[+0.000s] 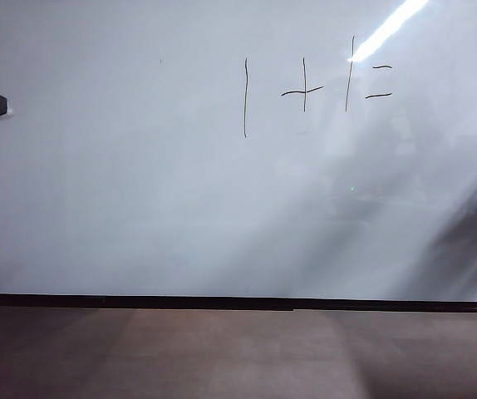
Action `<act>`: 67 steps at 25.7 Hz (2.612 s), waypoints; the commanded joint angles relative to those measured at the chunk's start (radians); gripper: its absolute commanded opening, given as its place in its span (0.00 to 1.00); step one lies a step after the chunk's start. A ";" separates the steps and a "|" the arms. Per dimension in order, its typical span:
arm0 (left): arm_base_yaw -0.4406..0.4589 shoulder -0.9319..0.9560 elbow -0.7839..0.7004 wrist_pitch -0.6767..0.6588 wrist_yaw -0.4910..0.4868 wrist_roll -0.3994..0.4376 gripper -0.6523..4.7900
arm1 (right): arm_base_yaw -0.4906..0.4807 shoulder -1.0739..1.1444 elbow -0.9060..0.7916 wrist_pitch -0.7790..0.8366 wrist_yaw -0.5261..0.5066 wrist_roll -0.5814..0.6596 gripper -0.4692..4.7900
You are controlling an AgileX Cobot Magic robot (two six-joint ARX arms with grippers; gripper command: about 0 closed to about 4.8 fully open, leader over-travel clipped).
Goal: Reach to the right to find the marker pen, pick it up, and write the answer to the math problem on the whiteboard.
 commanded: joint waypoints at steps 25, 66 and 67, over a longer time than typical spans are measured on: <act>0.001 0.001 0.001 0.010 0.001 0.005 0.11 | 0.150 -0.785 -0.328 -0.047 0.153 0.280 0.07; 0.001 0.001 0.001 0.010 0.001 0.005 0.11 | 0.282 -0.655 -0.162 -0.240 0.180 0.209 0.07; 0.001 0.001 0.001 0.010 0.000 0.005 0.11 | 0.285 -0.655 -0.163 -0.253 0.180 0.208 0.07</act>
